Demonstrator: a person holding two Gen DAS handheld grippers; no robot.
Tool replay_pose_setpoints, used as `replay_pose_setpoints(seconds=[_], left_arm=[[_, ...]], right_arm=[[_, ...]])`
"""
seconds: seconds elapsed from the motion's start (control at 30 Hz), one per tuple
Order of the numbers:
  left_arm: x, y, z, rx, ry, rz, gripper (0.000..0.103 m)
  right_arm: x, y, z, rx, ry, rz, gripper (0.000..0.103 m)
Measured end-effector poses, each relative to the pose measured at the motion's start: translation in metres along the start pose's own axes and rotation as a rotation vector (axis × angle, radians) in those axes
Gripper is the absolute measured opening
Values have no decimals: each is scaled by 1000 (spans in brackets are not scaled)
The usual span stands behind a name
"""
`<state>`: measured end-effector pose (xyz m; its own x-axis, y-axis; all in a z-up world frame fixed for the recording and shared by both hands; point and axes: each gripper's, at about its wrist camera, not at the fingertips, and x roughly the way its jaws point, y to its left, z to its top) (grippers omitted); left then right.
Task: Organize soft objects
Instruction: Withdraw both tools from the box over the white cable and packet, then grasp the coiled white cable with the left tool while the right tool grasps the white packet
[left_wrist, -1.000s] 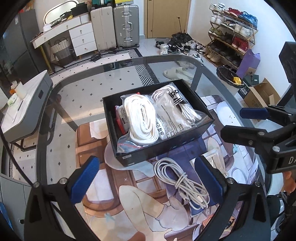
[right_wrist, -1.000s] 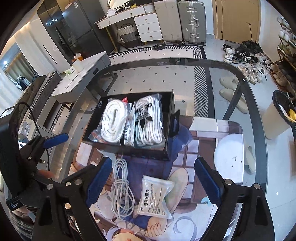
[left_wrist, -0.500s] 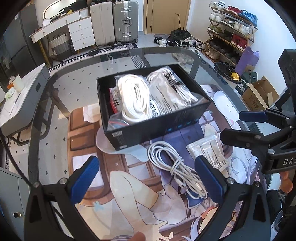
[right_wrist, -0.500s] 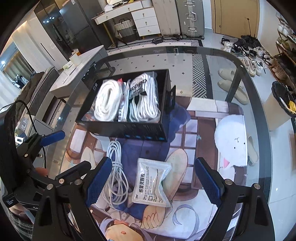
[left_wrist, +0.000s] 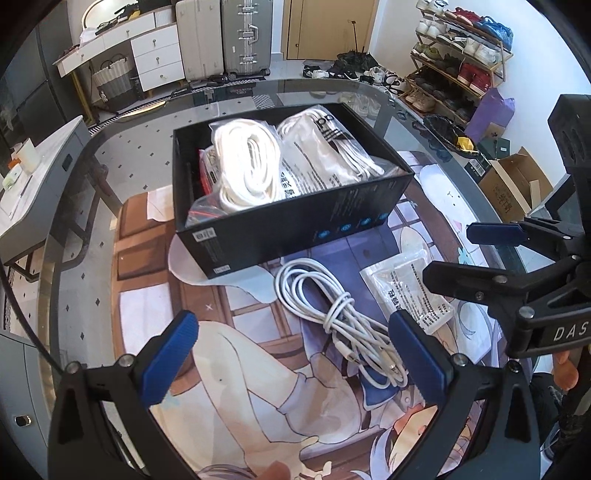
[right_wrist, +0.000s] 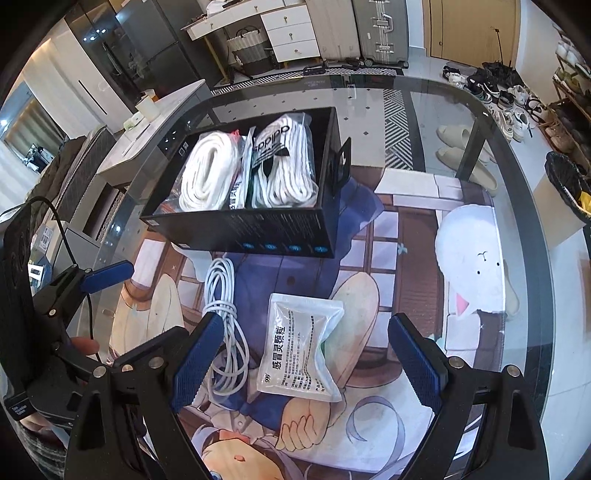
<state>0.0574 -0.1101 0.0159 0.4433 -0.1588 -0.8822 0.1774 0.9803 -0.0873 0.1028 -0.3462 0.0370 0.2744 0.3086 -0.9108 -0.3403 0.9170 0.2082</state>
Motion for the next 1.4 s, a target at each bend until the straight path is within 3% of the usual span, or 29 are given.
replay_pose_setpoints(seconds=[1.4], left_arm=[[44, 5, -10, -58, 55, -27, 103]], right_arm=[[43, -3, -8, 28, 99, 23, 92]])
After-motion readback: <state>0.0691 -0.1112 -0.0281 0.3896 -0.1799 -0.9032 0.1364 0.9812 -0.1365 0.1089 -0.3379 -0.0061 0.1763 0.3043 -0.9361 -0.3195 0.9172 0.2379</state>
